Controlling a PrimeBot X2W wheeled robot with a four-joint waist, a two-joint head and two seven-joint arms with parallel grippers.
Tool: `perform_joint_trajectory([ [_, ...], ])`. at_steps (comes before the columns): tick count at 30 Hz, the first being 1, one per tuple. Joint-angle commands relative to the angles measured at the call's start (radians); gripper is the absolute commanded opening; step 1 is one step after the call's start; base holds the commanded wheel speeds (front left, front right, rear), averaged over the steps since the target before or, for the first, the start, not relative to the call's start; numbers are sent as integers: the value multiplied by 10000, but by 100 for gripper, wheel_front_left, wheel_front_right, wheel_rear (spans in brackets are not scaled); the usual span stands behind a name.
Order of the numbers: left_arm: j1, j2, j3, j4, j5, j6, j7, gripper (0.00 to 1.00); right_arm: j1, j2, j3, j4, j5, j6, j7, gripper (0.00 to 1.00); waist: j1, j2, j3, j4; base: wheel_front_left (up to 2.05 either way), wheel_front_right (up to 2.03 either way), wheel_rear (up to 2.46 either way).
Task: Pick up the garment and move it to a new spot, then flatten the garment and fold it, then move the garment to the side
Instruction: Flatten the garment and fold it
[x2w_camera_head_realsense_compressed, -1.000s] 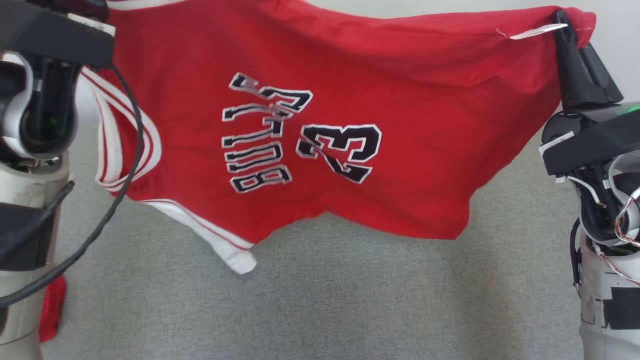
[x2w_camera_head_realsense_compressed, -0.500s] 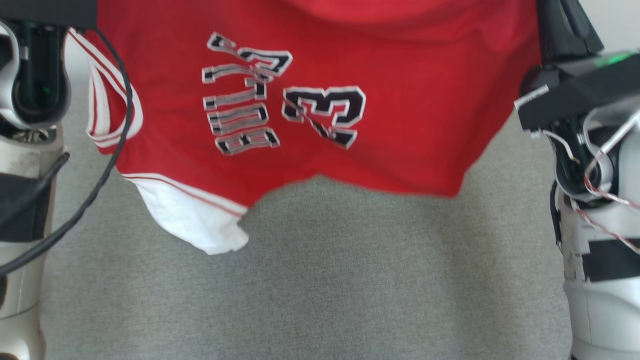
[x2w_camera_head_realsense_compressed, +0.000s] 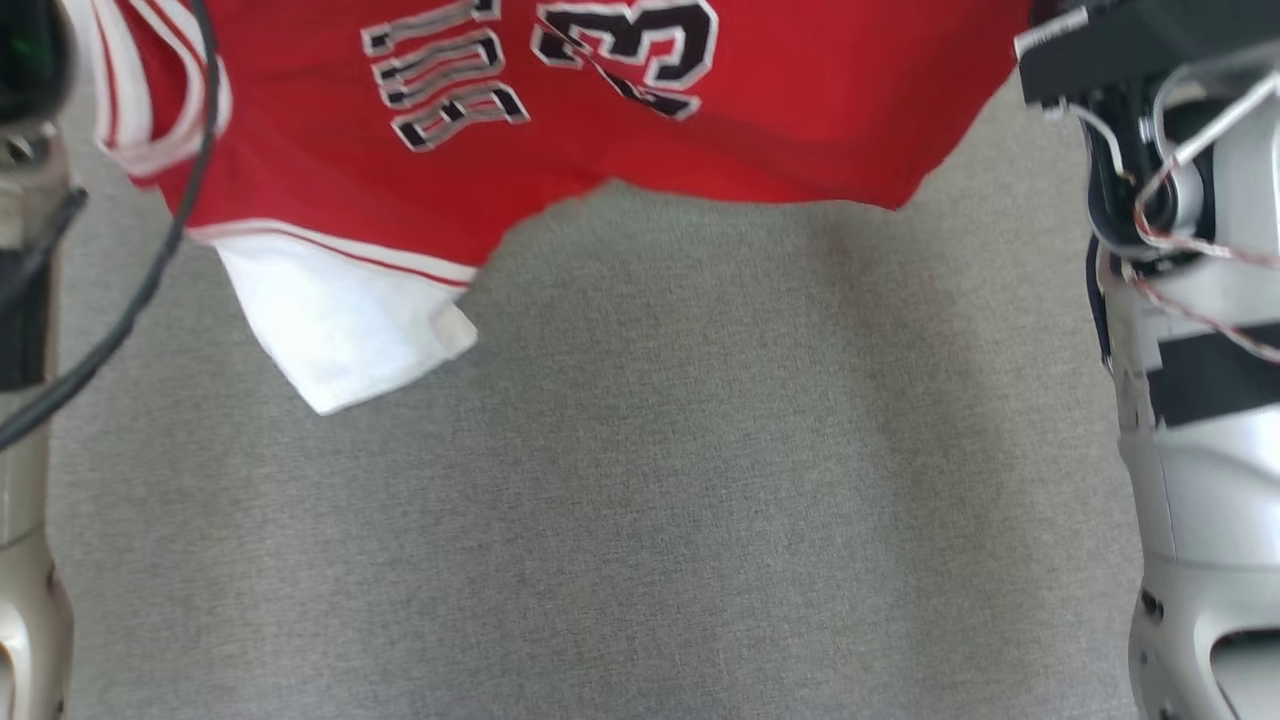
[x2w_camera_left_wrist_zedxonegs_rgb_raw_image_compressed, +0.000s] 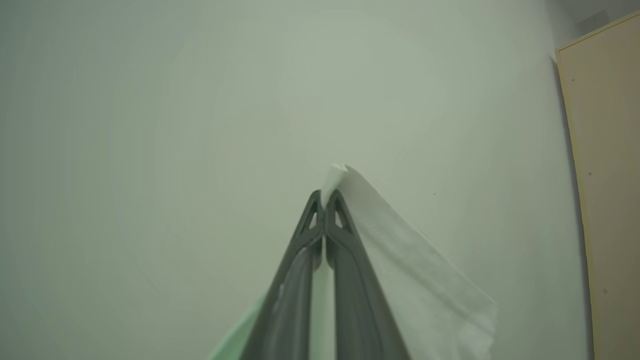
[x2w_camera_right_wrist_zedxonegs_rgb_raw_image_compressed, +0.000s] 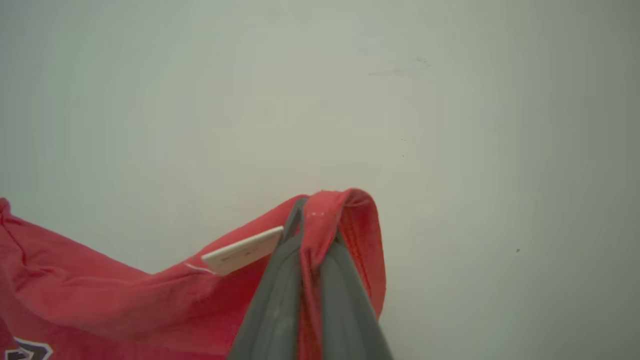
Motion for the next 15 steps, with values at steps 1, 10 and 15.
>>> perform_joint_trajectory([
  [1,-202,-21,106,-65,306,-80,-55,0,-270,69,81,253,-48,12,-249,0,-2,-1,328,-166,0,0,0],
  [10,-700,-453,927,-698,2092,-159,-58,0,-1557,420,302,1999,-438,12,-1870,0,-2,-1,622,-394,0,0,0],
  [15,-812,-672,929,-1054,2376,-144,-59,0,-1937,440,367,2434,-619,12,-2249,0,-2,-1,743,-400,0,0,0],
])
